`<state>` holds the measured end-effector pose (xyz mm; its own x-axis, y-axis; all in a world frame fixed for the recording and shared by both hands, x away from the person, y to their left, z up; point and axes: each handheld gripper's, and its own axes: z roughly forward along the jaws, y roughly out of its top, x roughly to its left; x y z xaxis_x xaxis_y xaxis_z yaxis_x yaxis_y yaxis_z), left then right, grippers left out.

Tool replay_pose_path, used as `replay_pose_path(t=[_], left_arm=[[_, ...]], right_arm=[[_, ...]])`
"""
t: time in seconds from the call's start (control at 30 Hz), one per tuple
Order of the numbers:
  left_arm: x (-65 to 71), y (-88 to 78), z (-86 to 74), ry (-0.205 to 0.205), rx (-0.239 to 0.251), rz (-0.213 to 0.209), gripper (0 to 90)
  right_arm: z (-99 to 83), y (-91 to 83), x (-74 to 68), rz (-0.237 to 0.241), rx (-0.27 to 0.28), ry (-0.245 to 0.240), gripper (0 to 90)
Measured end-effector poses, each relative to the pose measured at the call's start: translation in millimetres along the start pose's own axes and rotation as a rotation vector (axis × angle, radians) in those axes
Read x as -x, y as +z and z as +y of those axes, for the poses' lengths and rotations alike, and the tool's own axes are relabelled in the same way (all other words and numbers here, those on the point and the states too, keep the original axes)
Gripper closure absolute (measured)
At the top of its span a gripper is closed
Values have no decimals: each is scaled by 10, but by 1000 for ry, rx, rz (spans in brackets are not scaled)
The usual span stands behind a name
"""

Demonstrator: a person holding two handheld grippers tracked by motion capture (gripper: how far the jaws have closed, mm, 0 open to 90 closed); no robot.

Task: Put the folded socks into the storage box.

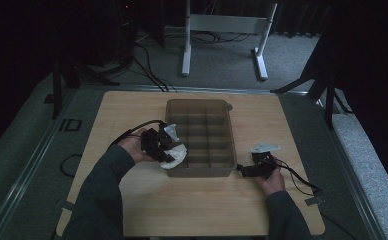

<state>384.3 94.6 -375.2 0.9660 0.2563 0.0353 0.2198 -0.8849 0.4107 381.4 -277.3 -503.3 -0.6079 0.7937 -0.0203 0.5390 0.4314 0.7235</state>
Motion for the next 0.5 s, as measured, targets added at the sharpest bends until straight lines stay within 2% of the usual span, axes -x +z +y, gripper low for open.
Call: replay_pose_path(t=[0.17,0.33,0.5], left_arm=[[-23,64,14,14,-16,-10,656],[-49,104,30,8,-28,-32,657],[-71,134,83,14,-66,-43,657]], right_arm=[[0,-1,-1,0,-1,1,121],[0,0,-1,0,-1,1,121],[0,-1,-1,0,-1,2,121]])
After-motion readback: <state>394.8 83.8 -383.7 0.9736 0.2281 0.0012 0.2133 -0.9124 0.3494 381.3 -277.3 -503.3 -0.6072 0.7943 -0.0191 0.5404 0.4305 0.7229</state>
